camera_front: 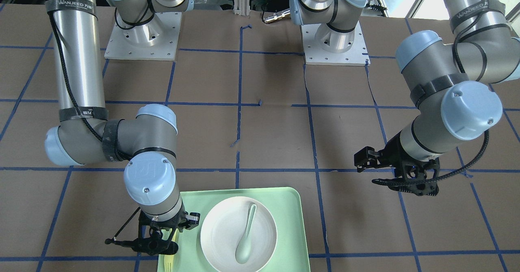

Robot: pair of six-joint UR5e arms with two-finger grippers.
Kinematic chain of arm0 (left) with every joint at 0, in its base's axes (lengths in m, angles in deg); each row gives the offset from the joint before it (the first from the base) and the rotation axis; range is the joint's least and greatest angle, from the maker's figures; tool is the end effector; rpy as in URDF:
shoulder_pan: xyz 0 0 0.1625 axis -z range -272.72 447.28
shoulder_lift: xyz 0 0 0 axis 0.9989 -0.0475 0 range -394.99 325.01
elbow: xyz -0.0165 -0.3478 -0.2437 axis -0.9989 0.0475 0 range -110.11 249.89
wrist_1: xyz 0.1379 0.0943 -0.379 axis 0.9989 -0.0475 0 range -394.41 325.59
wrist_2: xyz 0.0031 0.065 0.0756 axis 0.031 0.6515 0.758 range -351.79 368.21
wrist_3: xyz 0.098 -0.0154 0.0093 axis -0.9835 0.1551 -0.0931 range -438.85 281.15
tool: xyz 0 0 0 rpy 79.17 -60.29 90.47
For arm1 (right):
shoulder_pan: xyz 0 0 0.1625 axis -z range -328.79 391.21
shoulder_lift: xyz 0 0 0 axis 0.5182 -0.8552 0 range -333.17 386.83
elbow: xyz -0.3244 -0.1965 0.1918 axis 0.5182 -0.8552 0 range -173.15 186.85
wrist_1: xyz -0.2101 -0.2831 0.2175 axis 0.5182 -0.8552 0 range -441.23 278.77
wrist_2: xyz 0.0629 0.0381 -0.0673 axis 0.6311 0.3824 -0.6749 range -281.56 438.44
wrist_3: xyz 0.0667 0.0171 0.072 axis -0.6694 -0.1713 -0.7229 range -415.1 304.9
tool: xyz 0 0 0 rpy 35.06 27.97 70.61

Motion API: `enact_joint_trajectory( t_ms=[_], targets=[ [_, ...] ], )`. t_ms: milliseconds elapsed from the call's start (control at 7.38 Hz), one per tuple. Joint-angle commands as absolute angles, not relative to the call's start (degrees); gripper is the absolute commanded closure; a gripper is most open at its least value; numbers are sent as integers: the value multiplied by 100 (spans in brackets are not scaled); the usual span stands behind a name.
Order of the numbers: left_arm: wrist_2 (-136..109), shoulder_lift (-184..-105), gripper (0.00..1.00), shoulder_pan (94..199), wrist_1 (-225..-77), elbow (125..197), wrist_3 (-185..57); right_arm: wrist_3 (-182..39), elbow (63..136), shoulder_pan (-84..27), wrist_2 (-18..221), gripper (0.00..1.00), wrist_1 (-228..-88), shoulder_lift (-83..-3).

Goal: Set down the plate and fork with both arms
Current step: 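Lift the fork with the right gripper and place it on the tray beside the plate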

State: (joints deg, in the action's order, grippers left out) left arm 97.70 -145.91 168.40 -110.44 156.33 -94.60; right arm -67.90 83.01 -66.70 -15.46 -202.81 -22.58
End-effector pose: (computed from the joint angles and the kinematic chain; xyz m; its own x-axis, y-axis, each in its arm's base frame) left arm -0.0369 -0.6331 0.3371 -0.9926 0.1187 0.0246 0.1199 0.9913 0.0546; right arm 0.2263 -0.7101 0.2181 -0.9948 0.0902 0.0475 0.0853 0.9916 -0.0970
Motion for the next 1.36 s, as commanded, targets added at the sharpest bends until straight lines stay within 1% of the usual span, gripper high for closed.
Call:
enact_joint_trajectory(
  t_ms=[0,136,407,678,1085,1220],
  targets=[
    [9794,-14591,0,16858,-11043,15620,-9423,-6785,8314,-6670,-1525,0,-20261,-2370],
    [9812,-14556,0,16936,-11043,15594,-9397,-6776,8331,-6670,-1534,0,-20191,-2571],
    [9821,-14337,0,17234,-11052,15576,-9170,-6715,8340,-6661,-1525,0,-18896,-3159],
    [10206,-14126,0,17708,-11218,15611,-7883,-6513,8340,-6600,-1534,0,-17726,-3932],
    [10199,-13626,0,17930,-12561,15541,-7560,-6206,8358,-6617,-1386,0,-16160,-4952],
    [10208,-13511,0,17913,-12668,15541,-7560,-6187,8419,-6634,-1228,0,-16052,-5207]
  ],
)
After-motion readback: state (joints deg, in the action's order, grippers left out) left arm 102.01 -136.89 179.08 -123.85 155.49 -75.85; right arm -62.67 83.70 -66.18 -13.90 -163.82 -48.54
